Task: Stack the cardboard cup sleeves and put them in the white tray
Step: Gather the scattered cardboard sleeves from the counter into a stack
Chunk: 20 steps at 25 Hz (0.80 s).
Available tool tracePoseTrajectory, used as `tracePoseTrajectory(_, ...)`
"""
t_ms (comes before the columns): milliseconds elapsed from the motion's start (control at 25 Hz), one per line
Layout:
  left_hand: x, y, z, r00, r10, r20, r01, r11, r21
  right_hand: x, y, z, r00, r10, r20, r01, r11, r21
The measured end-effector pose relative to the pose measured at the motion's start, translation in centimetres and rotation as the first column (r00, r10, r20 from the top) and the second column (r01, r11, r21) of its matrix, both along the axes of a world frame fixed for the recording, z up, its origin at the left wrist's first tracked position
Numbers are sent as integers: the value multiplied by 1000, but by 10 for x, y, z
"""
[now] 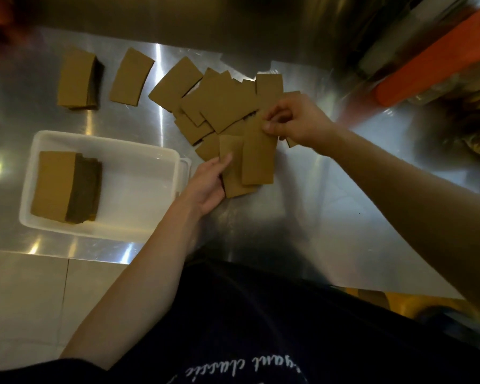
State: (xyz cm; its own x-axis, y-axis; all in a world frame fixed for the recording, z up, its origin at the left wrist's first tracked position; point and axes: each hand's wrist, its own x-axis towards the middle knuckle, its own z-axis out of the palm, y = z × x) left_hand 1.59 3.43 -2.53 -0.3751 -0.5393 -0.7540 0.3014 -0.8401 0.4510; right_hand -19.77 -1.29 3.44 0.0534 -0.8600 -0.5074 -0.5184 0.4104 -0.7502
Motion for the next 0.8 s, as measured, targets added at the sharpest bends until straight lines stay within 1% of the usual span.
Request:
tracePoseTrajectory(80, -4, 0, 4, 994, -106, 9, 106, 993, -49, 11, 6, -11, 1000, 17, -23, -18, 999, -45)
tracePoseTrajectory(160, -11, 1, 6, 983, -166, 73, 172, 982, -78, 16, 10, -25, 999, -5, -32, 3, 997, -74)
tracePoseTrajectory(280, -19, -1, 6, 978, -132, 159, 144, 987, -68, 6, 10, -38, 988, -104, -110, 87, 985, -151)
tracePoseTrajectory(360, -23, -3, 3, 983, -90, 161, 98, 994, -41, -13, 3, -44, 955, -205, -217, 162, 966, -200)
tracePoseTrajectory(400, -25, -4, 3, 985, -77, 154, 82, 996, -24, -24, 0, -48, 933, -213, -292, 159, 968, -196)
tracePoseTrajectory(440, -26, -4, 2, 987, -65, 148, 66, 998, -6, -35, -4, -52, 909, -175, -378, 123, 980, -158)
tracePoseTrajectory(480, -26, -6, 1, 989, -54, 137, 53, 999, 12, -44, -7, -55, 882, -103, -459, 67, 993, -94)
tracePoseTrajectory(560, -25, -9, 0, 997, -22, 77, 19, 999, 51, -53, -12, -61, 830, 57, -555, -53, 998, 23)
tracePoseTrajectory(680, -22, -14, 3, 999, 9, -35, -6, 997, 75, -52, -24, -63, 790, 179, -587, -170, 983, 71)
tracePoseTrajectory(800, -19, -17, 5, 996, 1, -86, 6, 997, 75, -51, -35, -65, 755, 222, -617, -219, 972, 82)
